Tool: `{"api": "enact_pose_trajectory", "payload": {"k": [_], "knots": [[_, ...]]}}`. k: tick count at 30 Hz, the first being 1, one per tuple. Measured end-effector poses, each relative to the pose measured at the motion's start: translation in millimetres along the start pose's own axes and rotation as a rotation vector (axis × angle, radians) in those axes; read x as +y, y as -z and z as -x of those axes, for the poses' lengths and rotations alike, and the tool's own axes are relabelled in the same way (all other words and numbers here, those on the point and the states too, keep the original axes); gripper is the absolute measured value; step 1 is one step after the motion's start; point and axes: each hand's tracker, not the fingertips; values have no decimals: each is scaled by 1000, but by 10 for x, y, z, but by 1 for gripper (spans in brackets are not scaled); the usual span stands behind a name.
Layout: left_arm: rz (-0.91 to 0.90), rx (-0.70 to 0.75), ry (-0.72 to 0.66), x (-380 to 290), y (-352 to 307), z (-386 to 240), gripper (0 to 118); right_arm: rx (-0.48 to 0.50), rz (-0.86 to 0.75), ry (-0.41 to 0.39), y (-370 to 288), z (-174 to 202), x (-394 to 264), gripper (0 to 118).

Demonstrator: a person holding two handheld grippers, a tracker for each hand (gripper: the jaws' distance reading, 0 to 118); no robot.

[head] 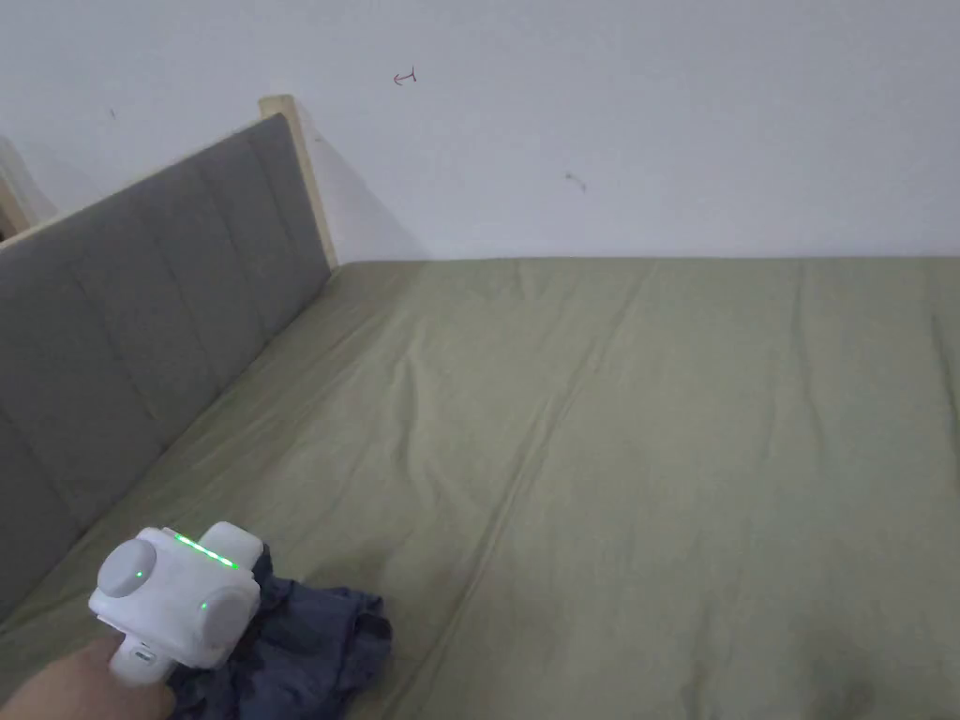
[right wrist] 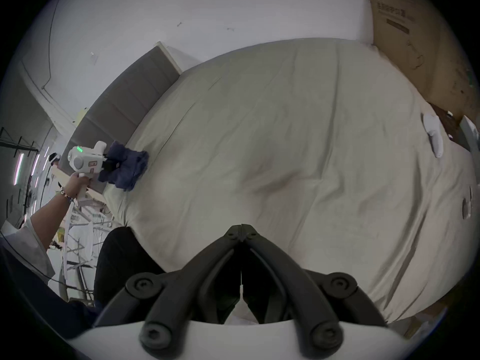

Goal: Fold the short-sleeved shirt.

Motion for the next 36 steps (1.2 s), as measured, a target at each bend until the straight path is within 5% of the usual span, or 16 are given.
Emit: {"api": "enact_pose_trajectory", "payload": {"k": [3, 8, 11, 13, 14, 15, 16, 22, 26, 31, 36], "knots": [[-77, 79, 23, -66, -138, 103, 84, 19, -32, 37, -32, -52, 51, 0], [-155, -60, -27, -79, -446, 88, 86, -3, -49, 22, -10, -49, 132, 0], [-188, -326, -190, -33, -766, -139, 90, -29, -71, -22, -33, 23, 180, 0], [-195, -596, -290, 23, -954, -349, 64, -42, -86, -57, -52, 80, 216, 0], [-192, -713, -330, 38, -1104, -518, 40, -55, -88, -72, -58, 111, 238, 0], [-194, -797, -360, 77, -1192, -663, 1, -71, -87, -84, -66, 142, 260, 0], [-202, -839, -363, 129, -1293, -827, 0, -85, -86, -91, -74, 172, 285, 0], [-484, -802, -189, 507, -2362, -1508, 0, -147, -77, -59, -262, 302, 527, 0], [-741, -708, -315, 639, -2916, -1514, 0, -136, -332, -105, -638, 573, 702, 0], [-1052, -407, -380, 542, -3224, -1634, 0, -225, -785, -205, -803, 730, 670, 0], [-1070, -353, -425, 462, -3178, -1814, 2, -330, -930, -220, -736, 724, 555, 0]]}}
